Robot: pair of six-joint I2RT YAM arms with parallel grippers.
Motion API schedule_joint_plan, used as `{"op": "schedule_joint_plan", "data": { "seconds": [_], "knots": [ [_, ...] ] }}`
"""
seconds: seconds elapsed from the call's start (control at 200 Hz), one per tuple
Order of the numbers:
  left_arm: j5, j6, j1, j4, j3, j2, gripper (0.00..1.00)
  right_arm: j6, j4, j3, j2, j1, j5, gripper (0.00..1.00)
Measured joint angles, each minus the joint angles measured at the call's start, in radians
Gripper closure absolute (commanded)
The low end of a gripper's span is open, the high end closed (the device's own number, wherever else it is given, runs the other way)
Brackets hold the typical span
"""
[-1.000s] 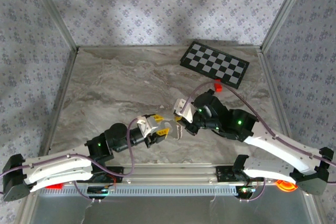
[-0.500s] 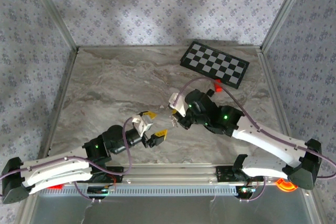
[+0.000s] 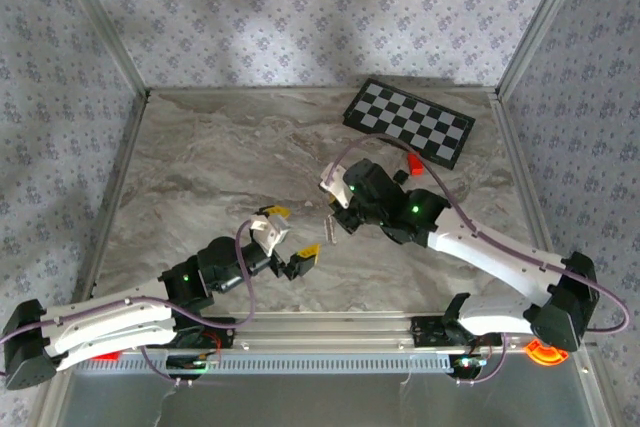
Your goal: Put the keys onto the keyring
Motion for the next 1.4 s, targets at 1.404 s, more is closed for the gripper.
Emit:
{"op": "schedule_joint_plan", "data": {
  "seconds": [1.404],
  "knots": [
    [-0.089, -0.05, 0.058, -0.243, -0.029, -0.249, 0.01, 0.04, -0.135, 0.592, 0.606, -0.081, -0.125, 1.0]
  ]
}}
